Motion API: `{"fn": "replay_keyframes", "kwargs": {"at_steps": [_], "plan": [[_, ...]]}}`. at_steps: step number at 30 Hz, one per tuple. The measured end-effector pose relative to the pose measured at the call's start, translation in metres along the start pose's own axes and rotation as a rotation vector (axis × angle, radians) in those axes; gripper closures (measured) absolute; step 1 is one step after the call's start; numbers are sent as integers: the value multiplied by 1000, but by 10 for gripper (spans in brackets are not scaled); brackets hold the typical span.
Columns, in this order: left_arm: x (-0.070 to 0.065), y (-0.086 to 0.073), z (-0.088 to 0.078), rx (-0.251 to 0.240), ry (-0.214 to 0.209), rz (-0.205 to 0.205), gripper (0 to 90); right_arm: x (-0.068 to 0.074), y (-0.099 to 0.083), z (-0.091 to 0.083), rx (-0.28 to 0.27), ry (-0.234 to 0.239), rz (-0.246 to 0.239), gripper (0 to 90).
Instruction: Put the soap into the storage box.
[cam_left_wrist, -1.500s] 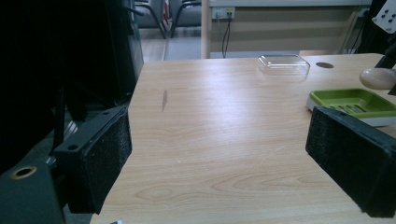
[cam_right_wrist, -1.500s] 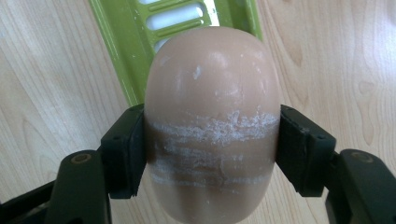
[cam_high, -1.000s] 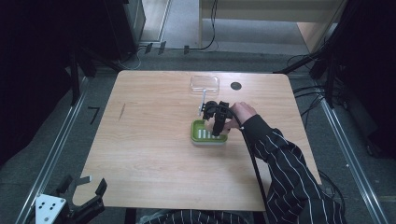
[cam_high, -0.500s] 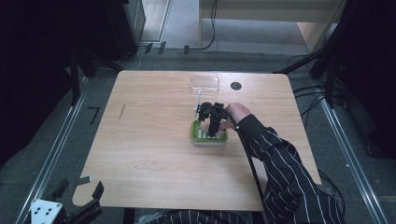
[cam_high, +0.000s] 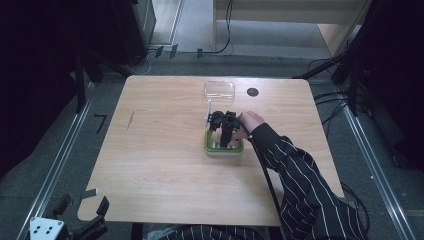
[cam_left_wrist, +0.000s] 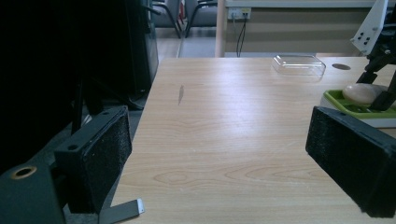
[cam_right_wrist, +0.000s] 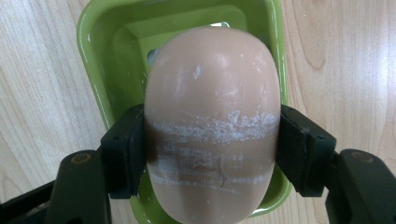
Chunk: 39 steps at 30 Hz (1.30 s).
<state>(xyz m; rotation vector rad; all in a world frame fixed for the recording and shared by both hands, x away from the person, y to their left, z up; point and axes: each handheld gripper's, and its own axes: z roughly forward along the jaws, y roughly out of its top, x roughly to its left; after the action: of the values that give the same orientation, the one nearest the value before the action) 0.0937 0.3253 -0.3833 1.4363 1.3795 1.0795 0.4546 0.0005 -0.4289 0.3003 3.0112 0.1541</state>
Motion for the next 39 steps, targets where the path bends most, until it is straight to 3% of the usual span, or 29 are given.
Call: {"fn": "replay_keyframes", "kwargs": {"at_steps": [15, 39], "plan": [[0, 0, 0, 1, 1, -1, 72, 2, 2, 10, 18, 16, -4, 336], [0, 0, 1, -2, -2, 1, 72, 1, 1, 12, 16, 29, 3, 327]]}}
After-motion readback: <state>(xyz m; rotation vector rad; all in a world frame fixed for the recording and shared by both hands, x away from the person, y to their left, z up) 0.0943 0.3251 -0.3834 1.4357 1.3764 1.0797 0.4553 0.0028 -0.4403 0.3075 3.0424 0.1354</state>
